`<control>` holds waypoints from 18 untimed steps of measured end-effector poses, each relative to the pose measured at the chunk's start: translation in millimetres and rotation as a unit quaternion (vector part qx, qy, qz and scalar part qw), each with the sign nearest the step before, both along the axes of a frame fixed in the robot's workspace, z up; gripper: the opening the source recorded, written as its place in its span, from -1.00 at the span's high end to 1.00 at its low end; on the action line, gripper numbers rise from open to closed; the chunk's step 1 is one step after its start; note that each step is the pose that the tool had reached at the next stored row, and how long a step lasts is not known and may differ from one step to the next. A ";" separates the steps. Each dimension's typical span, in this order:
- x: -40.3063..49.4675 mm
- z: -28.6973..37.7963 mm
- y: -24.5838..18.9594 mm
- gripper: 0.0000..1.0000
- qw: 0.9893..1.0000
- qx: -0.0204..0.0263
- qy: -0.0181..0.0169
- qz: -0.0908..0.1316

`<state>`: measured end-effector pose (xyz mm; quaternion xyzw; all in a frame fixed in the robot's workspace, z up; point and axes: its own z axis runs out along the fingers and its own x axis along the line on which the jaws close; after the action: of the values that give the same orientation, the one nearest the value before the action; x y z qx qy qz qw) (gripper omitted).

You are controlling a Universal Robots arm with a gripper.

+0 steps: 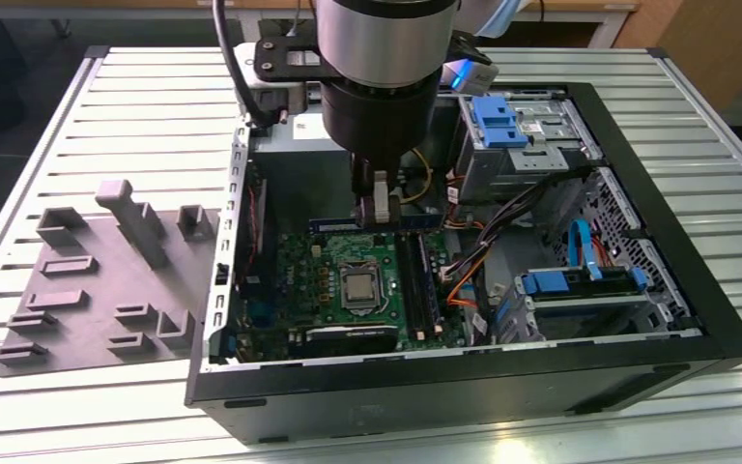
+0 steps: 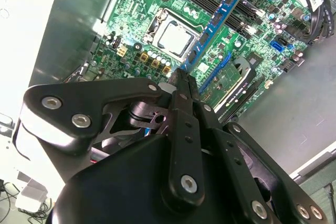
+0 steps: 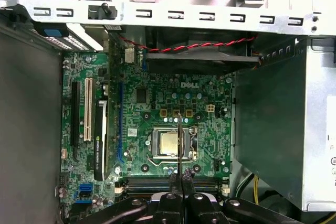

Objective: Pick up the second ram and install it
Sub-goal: 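Insert the second ram into the second slot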

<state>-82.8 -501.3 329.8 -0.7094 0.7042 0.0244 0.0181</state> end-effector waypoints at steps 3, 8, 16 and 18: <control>0.0 0.0 0.0 0.76 1.000 0.000 0.000 -0.001; 0.0 -0.1 0.0 0.76 1.000 0.000 0.000 -0.011; 0.0 -0.2 0.0 0.76 0.999 0.000 0.000 -0.037; 0.0 -0.1 0.0 0.76 0.999 0.000 0.000 -0.043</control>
<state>-82.8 -501.3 329.7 -0.6787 0.7338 0.0236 0.0192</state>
